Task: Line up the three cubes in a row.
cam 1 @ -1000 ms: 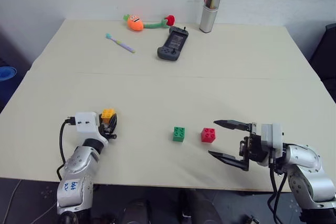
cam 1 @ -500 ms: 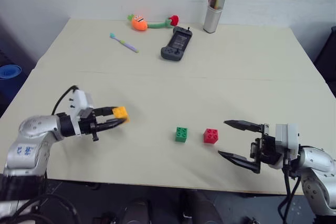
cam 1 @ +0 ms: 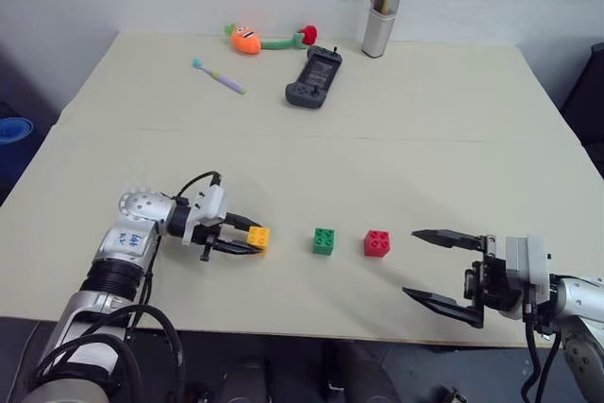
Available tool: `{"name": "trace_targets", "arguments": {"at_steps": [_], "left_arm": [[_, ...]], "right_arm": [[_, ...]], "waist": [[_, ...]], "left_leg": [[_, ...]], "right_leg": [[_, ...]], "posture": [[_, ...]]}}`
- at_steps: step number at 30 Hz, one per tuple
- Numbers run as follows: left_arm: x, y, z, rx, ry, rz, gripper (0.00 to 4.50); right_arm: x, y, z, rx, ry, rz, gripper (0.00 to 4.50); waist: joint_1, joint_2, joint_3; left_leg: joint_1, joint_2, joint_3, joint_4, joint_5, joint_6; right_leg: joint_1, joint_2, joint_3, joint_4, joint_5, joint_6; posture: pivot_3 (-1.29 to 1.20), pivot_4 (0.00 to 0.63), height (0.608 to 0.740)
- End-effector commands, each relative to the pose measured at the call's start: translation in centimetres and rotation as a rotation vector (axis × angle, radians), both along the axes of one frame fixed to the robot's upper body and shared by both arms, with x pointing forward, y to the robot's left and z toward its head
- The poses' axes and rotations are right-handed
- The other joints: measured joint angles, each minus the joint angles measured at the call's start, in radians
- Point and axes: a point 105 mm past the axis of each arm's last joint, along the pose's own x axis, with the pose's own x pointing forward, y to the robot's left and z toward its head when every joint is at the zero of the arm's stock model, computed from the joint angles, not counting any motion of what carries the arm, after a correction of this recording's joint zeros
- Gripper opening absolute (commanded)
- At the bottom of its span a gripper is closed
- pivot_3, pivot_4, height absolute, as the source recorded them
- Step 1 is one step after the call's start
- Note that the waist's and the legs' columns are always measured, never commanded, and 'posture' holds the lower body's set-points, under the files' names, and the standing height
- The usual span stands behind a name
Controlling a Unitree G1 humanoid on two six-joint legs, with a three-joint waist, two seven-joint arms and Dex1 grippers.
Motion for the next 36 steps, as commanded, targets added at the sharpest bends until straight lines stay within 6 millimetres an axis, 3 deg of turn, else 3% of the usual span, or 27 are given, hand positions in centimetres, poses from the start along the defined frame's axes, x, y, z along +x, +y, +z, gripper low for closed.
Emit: {"name": "trace_targets", "arguments": {"at_steps": [1, 10, 19, 26, 28, 31, 33, 36], "left_arm": [[0.1, -0.7, 0.3, 0.004, -0.027, -0.047, 1.5], [1.2, -1.7, -0.5, 0.003, -0.054, -0.025, 1.5], [1.2, -0.6, -0.7, 0.026, -0.029, -0.02, 1.5], [1.6, 0.9, 0.9, 0.035, -0.095, 0.026, 3.7], [1.5, 2.6, 1.6, 0.046, -0.11, 0.069, 4.25], [0.6, 5.3, 3.1, 0.052, -0.13, 0.138, 4.25], [-0.9, 7.6, 4.0, 0.094, -0.15, 0.208, 4.25], [-3.0, 9.0, 5.3, 0.107, -0.148, 0.286, 4.25]], "right_arm": [[-0.5, 0.0, 0.9, -0.003, -0.033, -0.006, 4.5], [-0.5, 0.4, 0.9, 0.007, -0.029, -0.008, 4.5], [-0.5, 0.6, 0.7, 0.011, -0.022, 0.003, 4.5], [-0.3, 0.4, 0.7, 0.01, -0.027, 0.007, 4.5], [-0.2, 0.3, 0.8, -0.002, -0.031, 0.014, 4.5], [-0.3, -0.4, 1.3, -0.037, -0.032, 0.021, 4.5], [-0.3, -1.8, 1.0, -0.157, -0.013, 0.013, 4.5], [0.3, -3.8, 1.2, -0.208, 0.012, -0.04, 4.5]], "waist": [[0.001, 0.0, 0.0], [0.0, 0.0, 0.0], [-0.002, 0.0, 0.0], [-0.003, 0.0, 0.0], [-0.003, -0.001, 0.0], [-0.009, 0.0, 0.0], [-0.014, 0.0, 0.0], [-0.022, 0.0, 0.0]], "left_leg": [[0.0, 0.0, 0.0, 0.0, 0.0, 0.0], [0.0, 0.0, 0.0, 0.0, 0.0, 0.0], [0.0, 0.0, 0.0, 0.0, 0.0, 0.0], [-0.001, 0.0, 0.0, 0.0, 0.0, 0.0], [-0.001, 0.0, 0.0, 0.0, 0.0, 0.0], [-0.002, 0.0, 0.0, 0.0, 0.0, 0.0], [-0.003, 0.001, 0.0, 0.0, 0.0, 0.0], [-0.004, 0.001, -0.001, -0.001, 0.0, 0.0]], "right_leg": [[0.0, 0.0, 0.0, 0.0, 0.0, 0.0], [0.0, 0.0, 0.0, 0.0, 0.0, 0.0], [0.0, 0.0, 0.0, 0.0, 0.0, 0.0], [-0.001, 0.0, 0.0, 0.001, 0.0, 0.0], [-0.001, 0.0, 0.0, 0.001, 0.0, 0.0], [-0.002, 0.0, 0.0, 0.001, 0.0, 0.0], [-0.004, 0.0, 0.0, 0.001, 0.0, 0.0], [-0.004, -0.001, 0.0, 0.0, 0.0, 0.0]], "posture": [[0.0, 0.15, 0.74], [0.0, 0.15, 0.74], [0.0, 0.15, 0.74], [0.0, 0.15, 0.74], [0.0, 0.15, 0.74], [0.0, 0.15, 0.74], [0.0, 0.15, 0.74], [0.0, 0.15, 0.74]]}}
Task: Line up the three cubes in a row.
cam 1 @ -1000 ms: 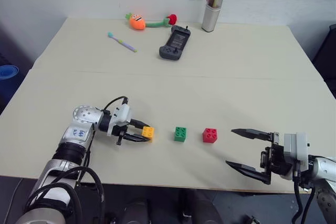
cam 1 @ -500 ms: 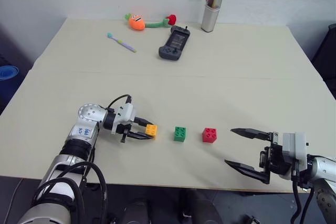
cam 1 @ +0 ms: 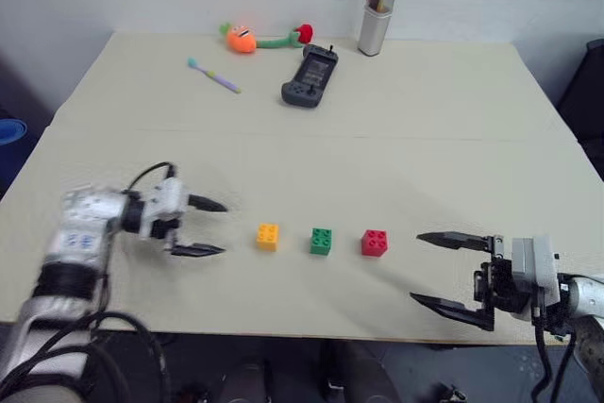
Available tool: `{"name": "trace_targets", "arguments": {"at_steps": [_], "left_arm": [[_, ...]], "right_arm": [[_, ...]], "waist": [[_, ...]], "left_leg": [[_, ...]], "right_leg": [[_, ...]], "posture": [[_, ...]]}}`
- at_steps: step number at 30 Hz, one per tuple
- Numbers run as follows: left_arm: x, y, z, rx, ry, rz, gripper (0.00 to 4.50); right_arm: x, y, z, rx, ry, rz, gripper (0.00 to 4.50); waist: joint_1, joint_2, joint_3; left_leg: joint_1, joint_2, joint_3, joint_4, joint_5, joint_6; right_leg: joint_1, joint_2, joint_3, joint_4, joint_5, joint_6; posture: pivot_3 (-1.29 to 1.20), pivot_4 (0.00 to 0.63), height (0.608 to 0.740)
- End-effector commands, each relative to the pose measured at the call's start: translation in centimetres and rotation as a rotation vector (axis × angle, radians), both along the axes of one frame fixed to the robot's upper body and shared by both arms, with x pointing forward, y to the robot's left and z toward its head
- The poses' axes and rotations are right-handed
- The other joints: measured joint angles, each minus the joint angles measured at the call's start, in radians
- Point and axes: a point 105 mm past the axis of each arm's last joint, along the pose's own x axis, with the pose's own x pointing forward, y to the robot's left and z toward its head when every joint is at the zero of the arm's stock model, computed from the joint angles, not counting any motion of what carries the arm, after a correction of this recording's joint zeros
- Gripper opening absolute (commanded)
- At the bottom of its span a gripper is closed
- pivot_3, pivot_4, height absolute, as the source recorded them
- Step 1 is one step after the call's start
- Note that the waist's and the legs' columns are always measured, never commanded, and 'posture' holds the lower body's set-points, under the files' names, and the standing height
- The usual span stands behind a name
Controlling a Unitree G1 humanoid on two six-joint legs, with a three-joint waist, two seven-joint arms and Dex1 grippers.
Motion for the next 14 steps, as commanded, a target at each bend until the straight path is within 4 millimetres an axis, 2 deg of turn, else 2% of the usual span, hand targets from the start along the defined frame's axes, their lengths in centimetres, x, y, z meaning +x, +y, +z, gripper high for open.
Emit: {"name": "trace_targets", "arguments": {"at_steps": [1, 4, 8, 14], "left_arm": [[-1.2, 0.0, 3.2, -0.069, -0.054, 0.072, 4.25], [-2.9, 1.1, 3.0, -0.026, -0.054, 0.15, 4.25], [-4.3, 1.9, 2.0, -0.033, -0.01, 0.224, 4.25], [-5.1, 2.3, 1.6, -0.058, -0.003, 0.268, 4.25]], "right_arm": [[0.6, -2.1, 0.8, -0.044, -0.021, -0.05, 4.5], [1.5, -3.2, 1.3, -0.063, -0.029, -0.057, 4.5], [2.2, -3.4, 1.3, -0.078, -0.028, -0.023, 4.5], [3.1, -4.3, 0.9, -0.081, -0.042, -0.038, 4.5]], "waist": [[0.0, 0.0, 0.0], [0.005, 0.0, 0.0], [0.005, 0.0, 0.0], [0.005, 0.0, 0.0]], "left_leg": [[0.0, 0.0, 0.0, 0.0, 0.0, 0.0], [0.0, -0.001, -0.001, 0.001, -0.003, 0.006], [0.001, 0.0, -0.001, 0.0, -0.003, 0.005], [0.0, 0.0, -0.001, 0.0, -0.003, 0.005]], "right_leg": [[0.0, 0.0, 0.0, 0.0, 0.0, 0.0], [0.001, -0.002, 0.0, 0.0, 0.0, 0.0], [0.001, -0.001, 0.0, 0.0, 0.0, 0.0], [0.0, -0.001, 0.0, 0.0, 0.0, -0.001]], "posture": [[0.0, 0.15, 0.74], [0.0, 0.15, 0.74], [0.0, 0.15, 0.74], [0.0, 0.15, 0.74]]}}
